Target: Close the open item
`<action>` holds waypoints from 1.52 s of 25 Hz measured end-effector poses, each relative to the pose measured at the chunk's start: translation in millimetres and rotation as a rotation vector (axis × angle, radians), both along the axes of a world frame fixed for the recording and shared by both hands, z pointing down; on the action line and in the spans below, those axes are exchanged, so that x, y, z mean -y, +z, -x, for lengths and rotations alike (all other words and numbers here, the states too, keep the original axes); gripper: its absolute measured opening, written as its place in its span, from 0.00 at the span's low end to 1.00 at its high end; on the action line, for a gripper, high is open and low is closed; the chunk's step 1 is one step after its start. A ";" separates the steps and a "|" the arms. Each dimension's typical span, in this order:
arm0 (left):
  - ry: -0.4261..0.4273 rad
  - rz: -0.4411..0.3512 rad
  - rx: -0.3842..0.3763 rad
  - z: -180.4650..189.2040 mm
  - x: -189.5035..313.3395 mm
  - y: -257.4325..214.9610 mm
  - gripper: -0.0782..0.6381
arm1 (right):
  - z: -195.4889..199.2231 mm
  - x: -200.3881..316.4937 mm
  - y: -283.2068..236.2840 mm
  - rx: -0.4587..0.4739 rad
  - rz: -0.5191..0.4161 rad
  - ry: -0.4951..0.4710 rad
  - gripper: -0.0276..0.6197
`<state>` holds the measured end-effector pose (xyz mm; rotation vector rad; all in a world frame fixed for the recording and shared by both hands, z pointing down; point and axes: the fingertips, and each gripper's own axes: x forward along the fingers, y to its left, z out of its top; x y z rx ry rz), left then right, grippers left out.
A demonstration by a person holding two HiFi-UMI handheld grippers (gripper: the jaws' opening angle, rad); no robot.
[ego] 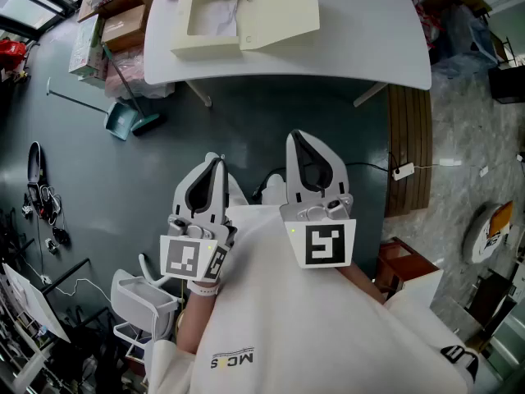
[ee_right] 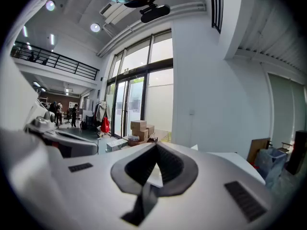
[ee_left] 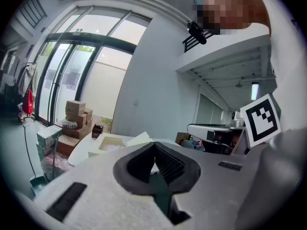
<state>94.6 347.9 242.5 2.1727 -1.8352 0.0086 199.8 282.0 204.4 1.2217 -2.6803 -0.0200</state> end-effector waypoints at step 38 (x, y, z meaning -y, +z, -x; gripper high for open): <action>0.000 -0.049 0.084 173.7 -140.2 -12.5 0.15 | 122.1 -132.9 25.4 -0.018 0.021 0.119 0.06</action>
